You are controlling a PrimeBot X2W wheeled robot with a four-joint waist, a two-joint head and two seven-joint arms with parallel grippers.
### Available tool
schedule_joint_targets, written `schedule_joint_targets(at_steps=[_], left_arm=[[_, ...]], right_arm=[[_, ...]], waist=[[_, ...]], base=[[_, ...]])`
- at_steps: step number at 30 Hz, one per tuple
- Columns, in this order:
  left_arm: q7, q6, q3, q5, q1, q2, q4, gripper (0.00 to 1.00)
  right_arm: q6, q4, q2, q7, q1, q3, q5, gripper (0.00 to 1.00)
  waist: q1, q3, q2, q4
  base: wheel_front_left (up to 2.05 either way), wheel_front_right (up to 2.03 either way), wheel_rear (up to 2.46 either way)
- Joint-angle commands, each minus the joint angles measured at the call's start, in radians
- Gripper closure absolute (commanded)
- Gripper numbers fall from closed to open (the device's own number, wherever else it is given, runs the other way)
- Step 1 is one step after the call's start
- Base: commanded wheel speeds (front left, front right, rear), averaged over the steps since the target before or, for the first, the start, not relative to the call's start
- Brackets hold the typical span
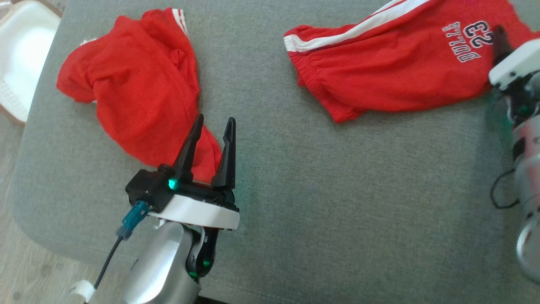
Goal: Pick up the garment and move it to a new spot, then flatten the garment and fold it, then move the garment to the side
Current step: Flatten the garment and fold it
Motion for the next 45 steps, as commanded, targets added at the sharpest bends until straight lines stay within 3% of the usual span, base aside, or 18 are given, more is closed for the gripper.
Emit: schedule_joint_targets(at_steps=[1,2,3,4,15,24,31,35,39,45], left_arm=[[-0.008,0.006,0.020,-0.007,-0.027,0.007,-0.032,0.00],[-0.008,0.009,0.018,-0.011,-0.031,0.007,-0.034,0.00],[-0.008,0.009,0.018,-0.011,-0.031,0.007,-0.034,0.00],[-0.008,0.010,0.018,-0.012,-0.032,0.007,-0.035,0.00],[-0.008,0.013,0.038,0.008,-0.027,0.007,-0.017,0.00],[-0.008,0.003,0.087,0.047,0.017,0.007,-0.008,0.00],[-0.008,-0.008,0.133,0.071,0.064,0.007,-0.026,0.00],[-0.008,-0.015,0.152,0.086,0.086,0.007,-0.030,0.00],[-0.008,-0.022,0.162,0.099,0.096,0.007,-0.029,0.00],[-0.008,-0.028,0.162,0.109,0.101,0.007,-0.031,0.00]], right_arm=[[0.003,0.039,0.025,0.034,0.005,-0.001,-0.027,0.00],[0.003,0.055,0.025,0.043,-0.013,-0.012,-0.056,0.45],[0.003,0.055,0.025,0.043,-0.013,-0.012,-0.056,0.45],[0.003,0.059,0.028,0.041,-0.022,-0.015,-0.067,1.00],[0.003,0.044,0.088,-0.147,-0.036,-0.017,-0.070,1.00],[0.003,-0.011,0.126,-0.324,0.062,0.001,0.069,1.00],[0.003,-0.105,0.136,-0.385,0.215,0.044,0.160,1.00],[0.003,-0.128,0.137,-0.398,0.286,0.129,0.294,1.00],[0.003,-0.167,0.137,-0.405,0.352,0.219,0.394,1.00],[0.003,-0.269,0.137,-0.406,0.411,0.222,0.436,1.00]], waist=[[0.0000,0.012,-0.0001,0.011],[0.0000,0.017,-0.0001,0.013],[0.0000,0.017,-0.0001,0.013],[0.0000,0.019,-0.0001,0.013],[0.0000,-0.021,-0.0001,-0.053],[0.0000,-0.121,-0.0001,-0.174],[0.0000,-0.188,-0.0001,-0.259],[0.0000,-0.213,-0.0001,-0.290],[0.0000,-0.224,-0.0001,-0.307],[0.0000,-0.224,-0.0001,-0.304]], base=[[0.00,0.00,0.00],[0.00,0.00,0.00],[0.00,0.00,0.00],[0.00,0.00,0.00],[0.00,0.00,0.00],[0.00,0.00,0.00],[0.00,0.00,0.00],[0.00,0.00,0.00],[0.00,0.00,0.00],[0.00,0.00,0.00]])
